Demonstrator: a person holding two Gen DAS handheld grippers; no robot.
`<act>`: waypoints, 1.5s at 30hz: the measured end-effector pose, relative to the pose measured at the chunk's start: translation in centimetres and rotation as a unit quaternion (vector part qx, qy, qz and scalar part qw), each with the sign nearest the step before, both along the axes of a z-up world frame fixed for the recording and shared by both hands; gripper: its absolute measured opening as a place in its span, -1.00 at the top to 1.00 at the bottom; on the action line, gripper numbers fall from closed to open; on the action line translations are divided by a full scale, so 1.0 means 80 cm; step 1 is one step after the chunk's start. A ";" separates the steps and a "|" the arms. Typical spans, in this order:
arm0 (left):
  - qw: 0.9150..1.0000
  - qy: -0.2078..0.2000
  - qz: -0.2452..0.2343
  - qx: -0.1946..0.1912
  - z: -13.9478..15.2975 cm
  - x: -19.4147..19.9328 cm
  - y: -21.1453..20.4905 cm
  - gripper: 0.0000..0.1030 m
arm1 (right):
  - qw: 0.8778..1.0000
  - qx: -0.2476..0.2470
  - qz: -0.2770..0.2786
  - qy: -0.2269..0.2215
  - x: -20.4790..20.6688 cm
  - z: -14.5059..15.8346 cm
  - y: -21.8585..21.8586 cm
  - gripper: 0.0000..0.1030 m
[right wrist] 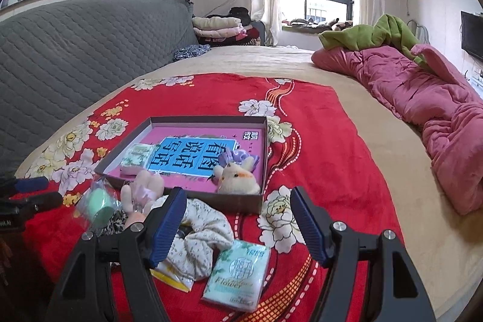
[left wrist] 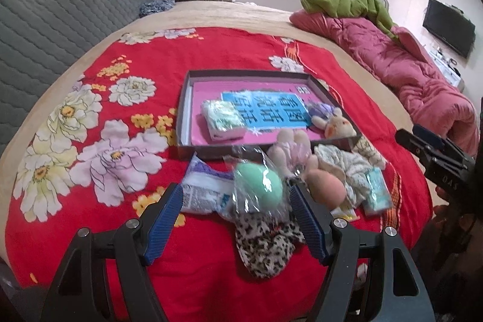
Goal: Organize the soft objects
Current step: 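Grasp the leopard-print scarf with the left tool while the right tool grasps the green Flower tissue pack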
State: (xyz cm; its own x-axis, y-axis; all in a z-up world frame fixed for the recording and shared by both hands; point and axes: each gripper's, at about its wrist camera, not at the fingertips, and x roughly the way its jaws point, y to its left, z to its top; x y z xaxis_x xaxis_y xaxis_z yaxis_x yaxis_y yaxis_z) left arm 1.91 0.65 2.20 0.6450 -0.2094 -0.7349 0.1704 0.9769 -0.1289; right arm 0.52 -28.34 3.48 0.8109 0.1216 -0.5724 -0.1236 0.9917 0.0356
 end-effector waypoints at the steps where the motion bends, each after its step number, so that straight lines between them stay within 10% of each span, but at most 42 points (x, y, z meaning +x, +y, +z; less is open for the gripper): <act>1: 1.000 0.005 -0.003 0.000 -0.002 -0.003 -0.003 -0.46 | 1.000 0.001 0.000 0.001 -0.001 0.000 0.000 -0.37; 45: 0.987 0.146 -0.046 -0.043 -0.103 0.018 -0.040 -0.46 | 0.984 -0.013 -0.027 0.175 0.007 -0.103 0.015 -0.37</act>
